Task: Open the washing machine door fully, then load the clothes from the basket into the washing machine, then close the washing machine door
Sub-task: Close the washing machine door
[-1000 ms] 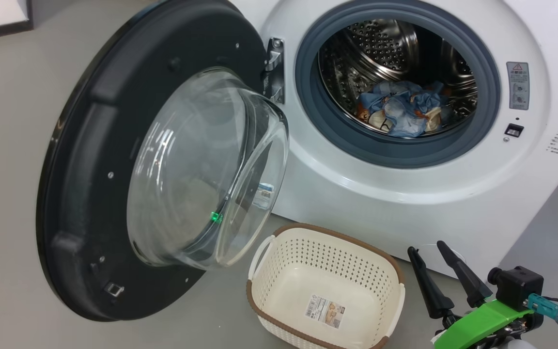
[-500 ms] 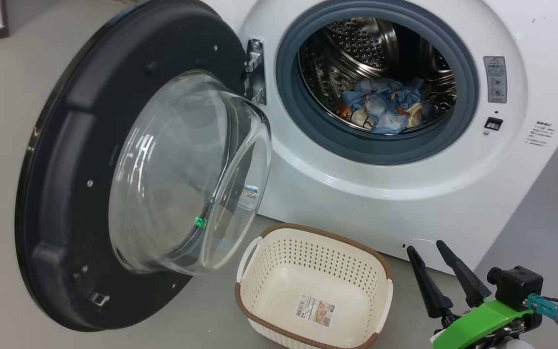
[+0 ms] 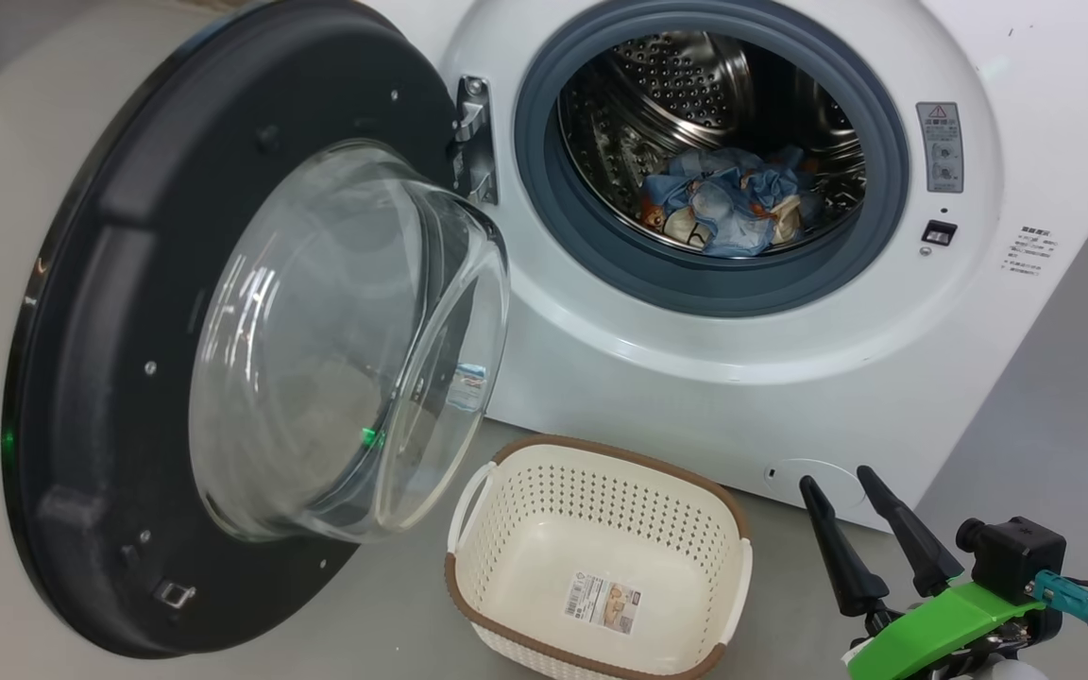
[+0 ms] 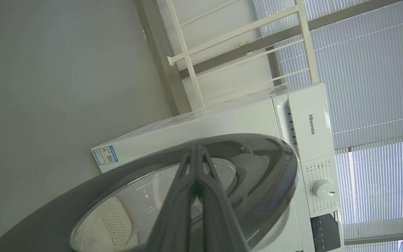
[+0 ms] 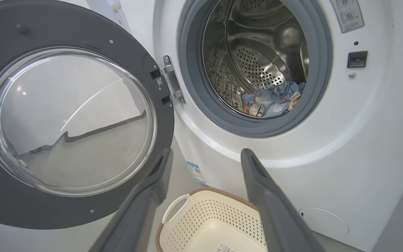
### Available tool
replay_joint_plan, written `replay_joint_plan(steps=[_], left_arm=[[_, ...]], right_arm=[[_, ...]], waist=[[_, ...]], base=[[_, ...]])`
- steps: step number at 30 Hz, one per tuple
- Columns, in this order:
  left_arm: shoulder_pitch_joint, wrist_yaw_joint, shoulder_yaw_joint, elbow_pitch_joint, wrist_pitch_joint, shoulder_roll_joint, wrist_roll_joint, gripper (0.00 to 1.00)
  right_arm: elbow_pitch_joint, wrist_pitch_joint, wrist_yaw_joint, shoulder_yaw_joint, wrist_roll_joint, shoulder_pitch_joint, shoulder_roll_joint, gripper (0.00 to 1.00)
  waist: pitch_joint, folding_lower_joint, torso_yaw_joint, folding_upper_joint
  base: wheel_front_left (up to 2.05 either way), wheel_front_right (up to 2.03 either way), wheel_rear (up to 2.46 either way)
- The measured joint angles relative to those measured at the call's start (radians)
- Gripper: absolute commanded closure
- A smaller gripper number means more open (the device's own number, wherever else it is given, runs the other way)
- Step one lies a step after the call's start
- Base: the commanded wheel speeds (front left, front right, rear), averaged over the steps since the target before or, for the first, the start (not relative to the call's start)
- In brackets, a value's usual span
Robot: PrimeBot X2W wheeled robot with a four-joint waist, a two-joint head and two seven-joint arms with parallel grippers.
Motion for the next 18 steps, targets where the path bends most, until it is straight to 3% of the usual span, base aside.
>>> replay_joint_plan(steps=[9, 18], left_arm=[[0.018, 0.018, -0.082, -0.033, 0.161, 0.007, -0.028, 1.0], [0.118, 0.047, -0.114, -0.175, 0.266, 0.016, -0.07, 1.0]], right_arm=[[0.003, 0.0, 0.0, -0.003, 0.0, 0.0, 0.003, 0.0], [0.014, 0.0, 0.0, -0.005, 0.001, 0.0, 0.002, 0.0]], waist=[[0.002, 0.0, -0.028, 0.0], [0.003, 0.0, -0.056, 0.0001]], base=[[0.0, 0.0, 0.0], [0.0, 0.0, 0.0]])
